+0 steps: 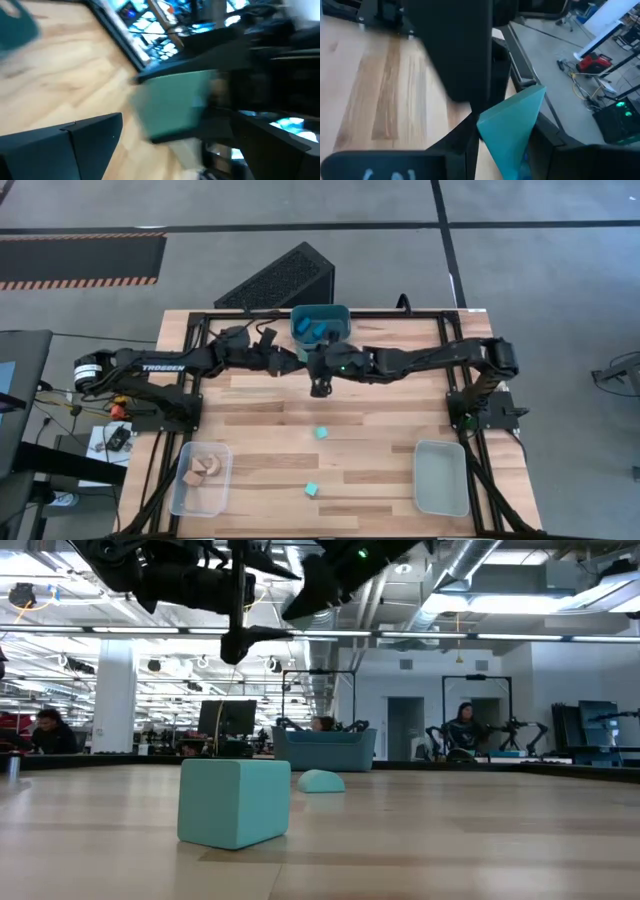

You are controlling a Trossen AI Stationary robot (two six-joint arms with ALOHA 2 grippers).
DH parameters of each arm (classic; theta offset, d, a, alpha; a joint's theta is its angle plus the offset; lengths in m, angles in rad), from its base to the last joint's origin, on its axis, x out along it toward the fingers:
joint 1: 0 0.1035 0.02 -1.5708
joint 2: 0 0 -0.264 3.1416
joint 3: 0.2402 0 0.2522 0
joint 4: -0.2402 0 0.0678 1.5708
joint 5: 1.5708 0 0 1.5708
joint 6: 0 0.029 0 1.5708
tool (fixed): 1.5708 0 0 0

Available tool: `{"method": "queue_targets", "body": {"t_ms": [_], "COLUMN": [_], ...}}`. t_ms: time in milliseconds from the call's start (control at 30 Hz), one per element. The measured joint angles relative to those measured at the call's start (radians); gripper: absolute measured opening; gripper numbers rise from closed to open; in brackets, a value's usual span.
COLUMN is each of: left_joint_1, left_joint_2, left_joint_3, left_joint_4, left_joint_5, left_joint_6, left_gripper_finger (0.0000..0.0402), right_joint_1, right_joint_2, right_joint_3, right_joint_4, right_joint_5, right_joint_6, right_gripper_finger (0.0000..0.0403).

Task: Sort & place blocks by color
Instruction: Put the top right light blue block into the gray bin

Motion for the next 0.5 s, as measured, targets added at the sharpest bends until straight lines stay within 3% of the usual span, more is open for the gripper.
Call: {"method": "queue_targets", "body": {"t_ms": [100, 267, 500], "left_joint_1": [0.007, 0.027, 0.032], "left_joint_2": [-0.002, 0.000, -0.002], "left_joint_3": [0.008, 0.008, 0.011], "left_joint_4": [-0.043, -0.064, -0.067], "left_joint_5": [-0.066, -0.077, -0.010], "left_joint_6": [0.019, 0.031, 0.076], "left_gripper_finger": [0.0357, 0.0329, 0.0188], "right_joint_1": [0.006, 0.034, 0.064], "right_joint_2": [0.033, 0.061, 0.064], "right_joint_3": [0.061, 0.116, 0.116], "right_joint_4": [-0.034, -0.078, -0.086], "right_joint_5": [0.019, 0.056, 0.125], "right_joint_6": [-0.002, 0.001, 0.010], "right_gripper_finger": [0.0134, 0.0134, 0.0134]}}
